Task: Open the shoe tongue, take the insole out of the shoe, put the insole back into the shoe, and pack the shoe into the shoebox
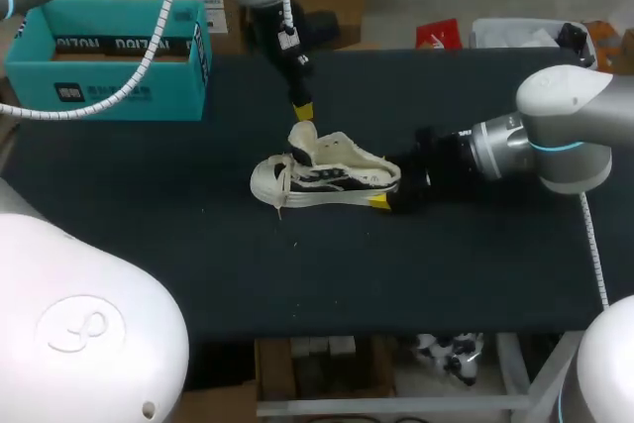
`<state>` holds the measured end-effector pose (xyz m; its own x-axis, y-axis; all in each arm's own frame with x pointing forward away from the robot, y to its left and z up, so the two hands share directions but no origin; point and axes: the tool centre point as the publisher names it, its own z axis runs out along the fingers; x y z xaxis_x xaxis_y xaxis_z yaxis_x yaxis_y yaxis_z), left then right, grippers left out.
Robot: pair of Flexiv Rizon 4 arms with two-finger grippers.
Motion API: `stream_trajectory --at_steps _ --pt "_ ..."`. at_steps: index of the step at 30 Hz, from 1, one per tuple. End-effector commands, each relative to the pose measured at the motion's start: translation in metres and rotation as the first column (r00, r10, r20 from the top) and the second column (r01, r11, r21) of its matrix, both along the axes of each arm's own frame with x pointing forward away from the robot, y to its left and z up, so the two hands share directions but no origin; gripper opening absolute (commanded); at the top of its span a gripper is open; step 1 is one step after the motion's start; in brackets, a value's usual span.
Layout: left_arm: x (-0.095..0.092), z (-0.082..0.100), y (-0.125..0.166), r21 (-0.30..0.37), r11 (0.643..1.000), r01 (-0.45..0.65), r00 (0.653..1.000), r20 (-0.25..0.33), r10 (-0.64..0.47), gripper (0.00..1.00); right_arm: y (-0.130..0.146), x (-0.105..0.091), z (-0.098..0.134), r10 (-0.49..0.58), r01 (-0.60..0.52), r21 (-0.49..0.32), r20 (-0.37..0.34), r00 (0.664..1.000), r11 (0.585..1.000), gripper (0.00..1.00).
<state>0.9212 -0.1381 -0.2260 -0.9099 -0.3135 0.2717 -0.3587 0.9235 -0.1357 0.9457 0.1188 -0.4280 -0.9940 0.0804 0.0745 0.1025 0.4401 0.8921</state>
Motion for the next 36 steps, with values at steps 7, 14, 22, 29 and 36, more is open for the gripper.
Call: stream_trajectory --at_steps 7,14,22,29,36 --pt "0.017 -0.044 -0.024 0.126 0.941 0.314 0.949 -0.053 -0.31 0.0 -0.001 0.001 -0.004 0.001 -0.001 0.002 -0.001 1.0 1.0 0.0" --pt "0.017 -0.072 -0.03 0.122 0.915 0.386 0.923 -0.036 -0.384 0.0 -0.001 0.001 -0.004 0.001 -0.001 0.002 -0.001 1.0 1.0 0.0" --pt "0.02 -0.099 -0.03 0.083 0.908 0.411 0.911 -0.015 -0.412 0.0 -0.001 0.001 -0.004 0.001 -0.001 0.002 -0.001 1.0 1.0 0.0" --pt "0.017 -0.12 -0.03 0.067 0.895 0.442 0.896 0.014 -0.444 0.0 -0.001 0.001 -0.004 0.001 -0.001 0.002 -0.001 1.0 1.0 0.0" --pt "0.008 -0.137 -0.033 0.079 0.883 0.463 0.884 0.028 -0.466 0.0 -0.001 0.001 -0.004 0.001 -0.001 0.002 -0.001 1.0 1.0 0.0"
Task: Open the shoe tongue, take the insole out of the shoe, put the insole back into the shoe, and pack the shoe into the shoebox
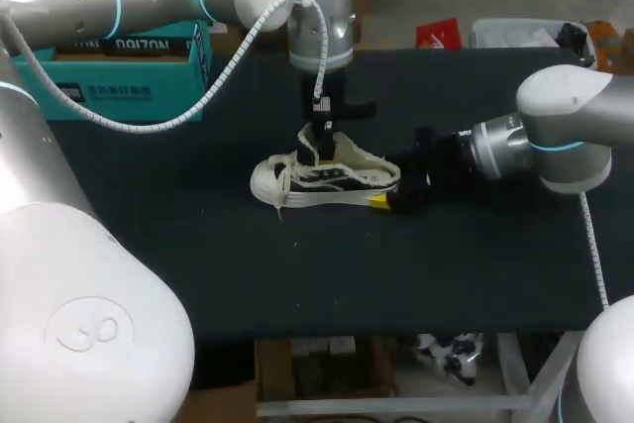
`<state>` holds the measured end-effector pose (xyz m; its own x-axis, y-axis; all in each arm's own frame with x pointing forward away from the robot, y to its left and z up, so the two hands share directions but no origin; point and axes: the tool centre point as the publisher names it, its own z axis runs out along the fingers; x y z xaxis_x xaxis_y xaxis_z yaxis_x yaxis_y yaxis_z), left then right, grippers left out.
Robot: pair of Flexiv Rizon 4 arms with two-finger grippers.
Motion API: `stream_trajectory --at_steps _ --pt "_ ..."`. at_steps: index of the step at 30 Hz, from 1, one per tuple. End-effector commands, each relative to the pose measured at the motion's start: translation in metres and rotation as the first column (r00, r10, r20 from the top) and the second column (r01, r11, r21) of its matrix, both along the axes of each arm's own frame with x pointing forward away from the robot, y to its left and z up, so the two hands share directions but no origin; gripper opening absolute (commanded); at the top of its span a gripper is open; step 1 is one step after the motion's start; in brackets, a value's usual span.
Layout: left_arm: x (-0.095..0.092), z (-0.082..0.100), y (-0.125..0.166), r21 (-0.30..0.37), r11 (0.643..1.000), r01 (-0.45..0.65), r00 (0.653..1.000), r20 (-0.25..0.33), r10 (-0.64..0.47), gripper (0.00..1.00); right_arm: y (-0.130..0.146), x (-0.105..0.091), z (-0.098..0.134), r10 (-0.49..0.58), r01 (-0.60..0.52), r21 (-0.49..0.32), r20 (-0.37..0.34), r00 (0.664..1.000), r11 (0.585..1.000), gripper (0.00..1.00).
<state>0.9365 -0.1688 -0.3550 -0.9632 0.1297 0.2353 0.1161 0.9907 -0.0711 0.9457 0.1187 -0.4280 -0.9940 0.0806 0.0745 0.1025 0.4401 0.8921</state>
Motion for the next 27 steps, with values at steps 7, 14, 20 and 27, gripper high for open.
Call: stream_trajectory --at_steps 7,14,20,27 --pt "-0.01 -0.016 -0.002 -0.003 1.0 0.003 1.0 0.017 -0.003 0.0 -0.001 0.001 -0.004 0.001 -0.001 0.002 -0.001 1.0 1.0 0.0" --pt "-0.018 -0.026 0.0 0.009 1.0 -0.015 0.999 0.04 0.015 0.0 -0.001 0.001 -0.004 0.001 -0.001 0.002 -0.001 1.0 1.0 0.0" --pt "-0.021 -0.033 -0.002 0.004 1.0 -0.027 0.999 0.027 0.027 0.22 -0.001 0.001 -0.004 0.001 -0.001 0.002 -0.001 1.0 1.0 0.0" --pt "-0.024 -0.04 -0.005 0.007 0.999 -0.042 0.998 0.048 0.041 0.18 -0.001 0.001 -0.004 0.001 -0.001 0.002 -0.001 1.0 1.0 0.0"
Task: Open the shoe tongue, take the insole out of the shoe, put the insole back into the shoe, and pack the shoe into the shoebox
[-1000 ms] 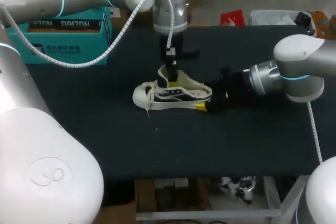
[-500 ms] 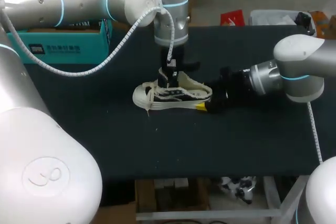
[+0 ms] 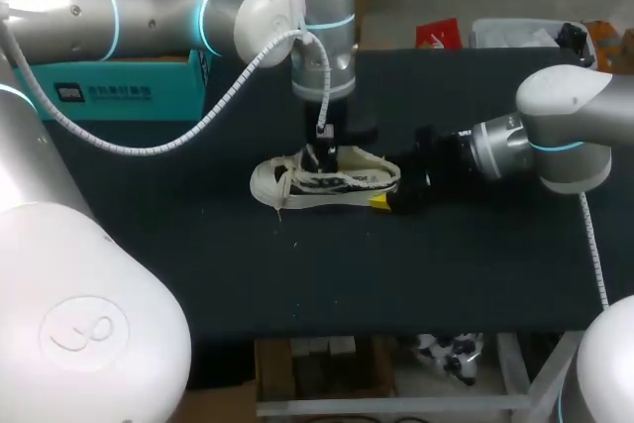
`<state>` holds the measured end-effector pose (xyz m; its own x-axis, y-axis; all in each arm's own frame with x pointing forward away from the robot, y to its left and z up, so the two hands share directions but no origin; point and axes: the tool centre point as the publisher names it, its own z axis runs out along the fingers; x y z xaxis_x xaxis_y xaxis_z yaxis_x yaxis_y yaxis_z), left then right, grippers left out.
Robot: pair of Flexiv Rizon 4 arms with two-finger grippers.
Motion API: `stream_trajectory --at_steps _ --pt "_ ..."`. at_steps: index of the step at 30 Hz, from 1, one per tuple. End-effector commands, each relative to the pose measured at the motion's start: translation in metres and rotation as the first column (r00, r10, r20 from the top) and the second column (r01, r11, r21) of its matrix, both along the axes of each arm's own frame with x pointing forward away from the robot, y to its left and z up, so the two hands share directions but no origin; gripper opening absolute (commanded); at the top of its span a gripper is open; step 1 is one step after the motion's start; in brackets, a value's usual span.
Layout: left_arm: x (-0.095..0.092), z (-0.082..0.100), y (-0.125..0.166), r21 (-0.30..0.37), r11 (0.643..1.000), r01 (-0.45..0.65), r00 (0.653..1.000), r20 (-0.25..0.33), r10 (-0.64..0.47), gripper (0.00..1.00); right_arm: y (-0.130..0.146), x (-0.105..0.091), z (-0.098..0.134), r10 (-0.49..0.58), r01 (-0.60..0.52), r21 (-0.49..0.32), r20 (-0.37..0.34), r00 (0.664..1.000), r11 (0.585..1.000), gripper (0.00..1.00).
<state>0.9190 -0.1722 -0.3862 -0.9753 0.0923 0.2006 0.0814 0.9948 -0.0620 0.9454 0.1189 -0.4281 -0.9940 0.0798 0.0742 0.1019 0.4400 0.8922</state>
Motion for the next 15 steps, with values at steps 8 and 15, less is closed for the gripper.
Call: stream_trajectory --at_steps 8,15 --pt "-0.006 -0.019 -0.003 -0.001 0.999 -0.036 0.999 0.034 0.036 0.22 -0.001 0.001 -0.004 0.001 -0.001 0.001 -0.001 1.0 1.0 0.0" --pt "-0.001 -0.03 -0.002 -0.003 0.997 -0.072 0.995 0.07 0.072 0.24 -0.001 0.001 -0.004 0.001 -0.001 0.001 -0.001 1.0 1.0 0.0"
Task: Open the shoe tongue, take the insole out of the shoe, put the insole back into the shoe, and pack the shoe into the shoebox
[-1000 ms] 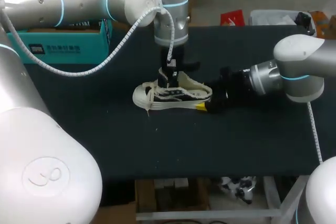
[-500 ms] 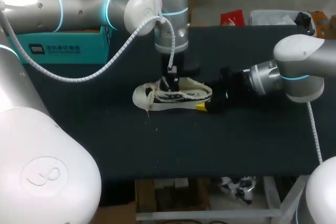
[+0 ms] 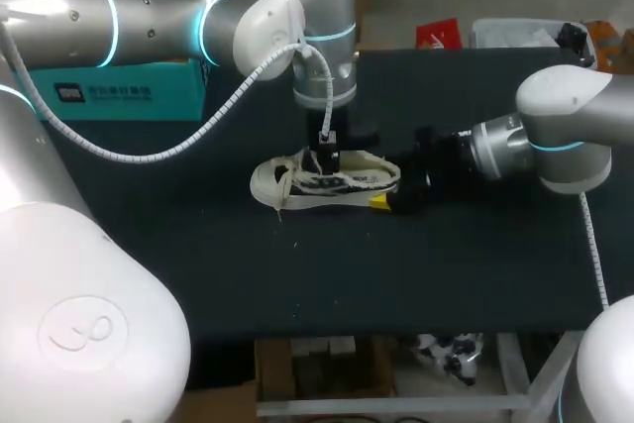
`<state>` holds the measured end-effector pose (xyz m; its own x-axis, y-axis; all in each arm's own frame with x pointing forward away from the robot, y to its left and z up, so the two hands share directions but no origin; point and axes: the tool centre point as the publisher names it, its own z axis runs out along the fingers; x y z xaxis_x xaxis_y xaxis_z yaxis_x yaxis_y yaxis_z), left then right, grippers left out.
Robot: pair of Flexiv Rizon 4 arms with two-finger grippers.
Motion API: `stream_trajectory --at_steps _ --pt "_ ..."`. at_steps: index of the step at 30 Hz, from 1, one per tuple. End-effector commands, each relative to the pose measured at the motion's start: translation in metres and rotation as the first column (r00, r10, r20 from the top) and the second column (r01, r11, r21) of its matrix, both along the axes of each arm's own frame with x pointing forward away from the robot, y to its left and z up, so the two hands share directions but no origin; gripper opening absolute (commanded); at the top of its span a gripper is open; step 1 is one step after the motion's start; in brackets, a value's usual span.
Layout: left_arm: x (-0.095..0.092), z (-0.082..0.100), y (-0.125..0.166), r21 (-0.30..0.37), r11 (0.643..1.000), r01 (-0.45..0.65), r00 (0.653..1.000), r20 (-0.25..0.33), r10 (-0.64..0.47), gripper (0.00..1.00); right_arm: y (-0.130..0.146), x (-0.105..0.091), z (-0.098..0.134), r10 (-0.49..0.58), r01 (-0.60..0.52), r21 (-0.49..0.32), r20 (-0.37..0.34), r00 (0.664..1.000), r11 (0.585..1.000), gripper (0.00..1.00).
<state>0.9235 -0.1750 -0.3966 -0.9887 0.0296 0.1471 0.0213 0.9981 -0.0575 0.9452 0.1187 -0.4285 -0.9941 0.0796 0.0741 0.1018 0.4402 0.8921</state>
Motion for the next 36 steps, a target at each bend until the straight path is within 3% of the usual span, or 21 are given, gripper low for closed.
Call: stream_trajectory --at_steps 1,5,11,13,19,29,36 --pt "-0.005 -0.021 0.001 -0.003 1.0 -0.014 1.0 0.019 0.014 0.24 -0.001 0.001 -0.003 0.0 0.0 0.002 -0.001 1.0 1.0 0.0" --pt "-0.005 -0.027 0.001 -0.005 0.999 -0.034 0.998 0.06 0.034 0.22 -0.001 0.001 -0.003 0.0 0.0 0.002 -0.001 1.0 1.0 0.0" --pt "-0.006 -0.035 0.002 -0.003 1.0 -0.029 0.998 0.062 0.029 0.26 -0.001 0.001 -0.003 0.0 0.0 0.002 -0.001 1.0 1.0 0.0" --pt "-0.01 -0.036 0.003 -0.011 1.0 -0.026 0.996 0.086 0.027 0.3 -0.001 0.001 -0.003 0.0 0.0 0.002 -0.001 1.0 1.0 0.0" --pt "-0.013 -0.045 -0.001 -0.019 0.999 -0.044 0.986 0.158 0.047 0.29 -0.001 0.001 -0.003 0.0 0.0 0.002 -0.001 1.0 1.0 0.0" --pt "0.001 -0.073 -0.008 -0.016 0.998 -0.053 0.975 0.213 0.055 0.34 -0.001 0.001 -0.003 0.0 0.0 0.002 -0.001 1.0 1.0 0.0" --pt "0.027 -0.087 -0.009 -0.036 0.997 -0.072 0.968 0.236 0.079 0.35 -0.001 0.001 -0.003 0.0 0.0 0.002 -0.001 1.0 1.0 0.0"
